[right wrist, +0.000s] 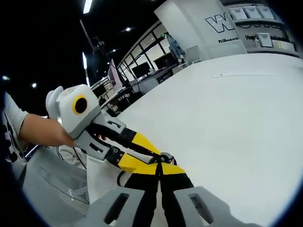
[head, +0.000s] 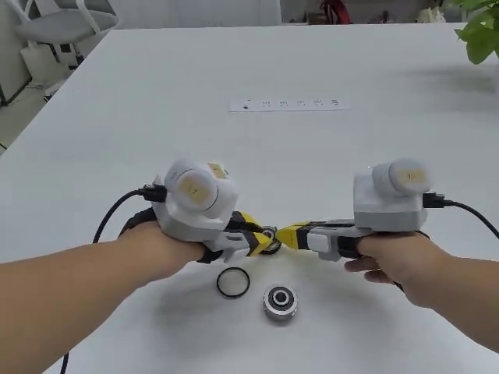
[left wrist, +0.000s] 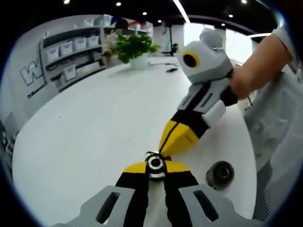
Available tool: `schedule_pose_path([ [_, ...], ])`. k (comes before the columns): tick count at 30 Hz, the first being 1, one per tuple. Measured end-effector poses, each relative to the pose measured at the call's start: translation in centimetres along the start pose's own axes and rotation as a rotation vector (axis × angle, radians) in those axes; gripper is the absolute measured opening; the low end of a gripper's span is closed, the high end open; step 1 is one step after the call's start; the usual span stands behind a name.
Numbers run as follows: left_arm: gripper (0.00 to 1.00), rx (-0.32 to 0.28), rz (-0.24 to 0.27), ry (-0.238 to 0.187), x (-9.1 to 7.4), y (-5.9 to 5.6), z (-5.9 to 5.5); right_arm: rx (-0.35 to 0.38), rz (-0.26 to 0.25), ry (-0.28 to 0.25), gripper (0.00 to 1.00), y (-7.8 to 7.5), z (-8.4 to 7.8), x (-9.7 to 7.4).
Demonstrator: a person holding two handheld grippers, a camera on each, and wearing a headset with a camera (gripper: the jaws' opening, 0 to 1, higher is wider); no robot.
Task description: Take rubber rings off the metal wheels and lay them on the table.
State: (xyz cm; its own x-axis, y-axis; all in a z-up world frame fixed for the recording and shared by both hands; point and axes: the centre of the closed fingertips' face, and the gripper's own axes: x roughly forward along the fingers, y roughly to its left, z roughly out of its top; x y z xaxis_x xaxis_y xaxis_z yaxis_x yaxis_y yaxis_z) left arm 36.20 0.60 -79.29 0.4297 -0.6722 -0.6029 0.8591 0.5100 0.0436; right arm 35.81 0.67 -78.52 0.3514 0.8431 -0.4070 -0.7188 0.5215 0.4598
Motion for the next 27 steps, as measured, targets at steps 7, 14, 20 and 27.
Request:
schedule_pose_path([
  [7,0.12,-0.005,0.000,-0.005,0.0,0.0,0.0,-0.010,0.067,-0.032,0.00,1.8,1.3,0.3],
  [14,0.12,-0.012,0.003,-0.015,0.0,0.1,0.1,-0.026,0.003,-0.006,0.00,0.2,0.3,-0.3],
  [20,0.14,-0.008,-0.007,-0.025,0.0,-0.1,0.2,-0.022,-0.018,0.004,0.00,-0.4,-0.3,-0.5],
  [27,0.17,0.020,-0.042,-0.033,-0.8,-0.7,0.3,-0.030,-0.004,0.003,0.00,-0.2,-0.4,-0.3],
])
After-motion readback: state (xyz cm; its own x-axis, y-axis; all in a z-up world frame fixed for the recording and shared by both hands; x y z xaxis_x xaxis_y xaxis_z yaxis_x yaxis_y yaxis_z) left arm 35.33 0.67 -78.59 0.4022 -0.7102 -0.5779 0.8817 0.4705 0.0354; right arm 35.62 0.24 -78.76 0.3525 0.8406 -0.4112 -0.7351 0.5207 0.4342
